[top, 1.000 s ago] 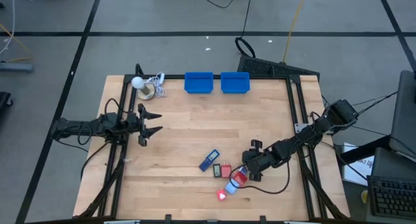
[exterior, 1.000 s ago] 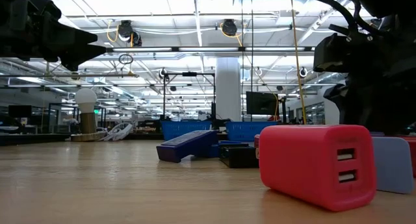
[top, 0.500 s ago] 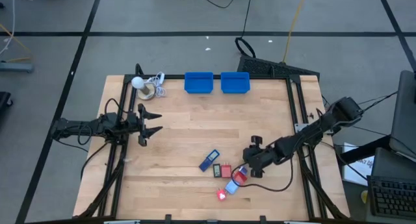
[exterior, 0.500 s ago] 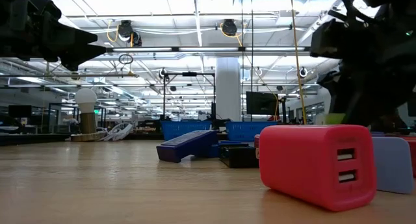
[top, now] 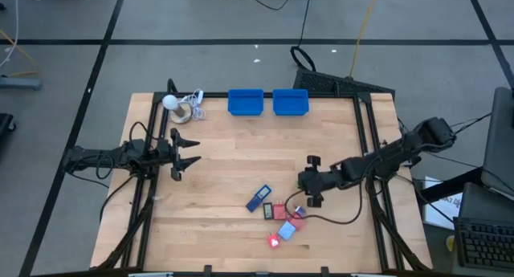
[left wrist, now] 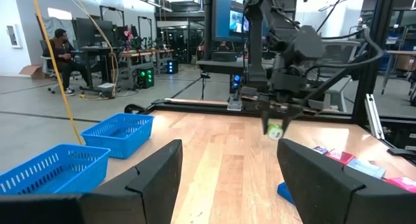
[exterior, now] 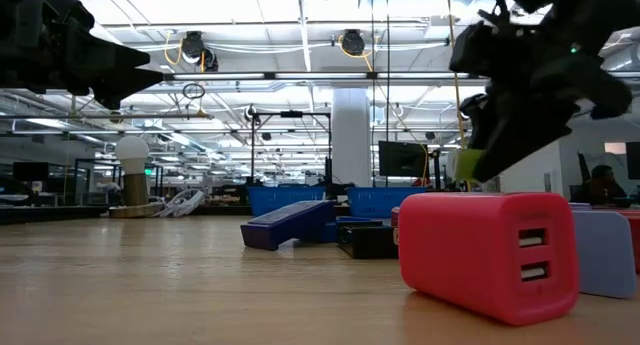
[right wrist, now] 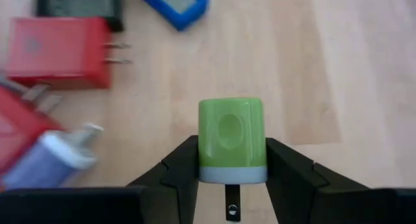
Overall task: Pick & Place Office items
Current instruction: Put the green charger adapter into the right blue bin
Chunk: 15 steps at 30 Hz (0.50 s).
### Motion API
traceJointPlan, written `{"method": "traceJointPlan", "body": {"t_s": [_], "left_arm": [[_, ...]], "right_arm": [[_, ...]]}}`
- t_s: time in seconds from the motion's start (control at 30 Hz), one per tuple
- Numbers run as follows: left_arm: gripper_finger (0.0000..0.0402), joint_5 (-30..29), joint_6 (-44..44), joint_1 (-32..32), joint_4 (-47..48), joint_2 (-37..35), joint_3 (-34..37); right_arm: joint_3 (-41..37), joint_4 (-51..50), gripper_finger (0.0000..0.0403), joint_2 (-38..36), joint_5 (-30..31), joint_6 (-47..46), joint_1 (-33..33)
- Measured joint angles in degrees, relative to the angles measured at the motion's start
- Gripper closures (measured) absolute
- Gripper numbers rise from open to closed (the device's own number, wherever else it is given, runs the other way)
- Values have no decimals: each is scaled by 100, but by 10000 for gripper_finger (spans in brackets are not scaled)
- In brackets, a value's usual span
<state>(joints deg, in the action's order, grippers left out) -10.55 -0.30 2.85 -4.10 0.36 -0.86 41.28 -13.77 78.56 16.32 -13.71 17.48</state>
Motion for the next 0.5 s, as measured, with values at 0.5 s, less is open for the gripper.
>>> {"method": "traceJointPlan", "body": {"t_s": [0.5], "left_arm": [[146, 2, -1, 2, 2, 0, 0]], "right_arm": [[-1527, 2363, 270, -1304, -966, 849, -1219]]}}
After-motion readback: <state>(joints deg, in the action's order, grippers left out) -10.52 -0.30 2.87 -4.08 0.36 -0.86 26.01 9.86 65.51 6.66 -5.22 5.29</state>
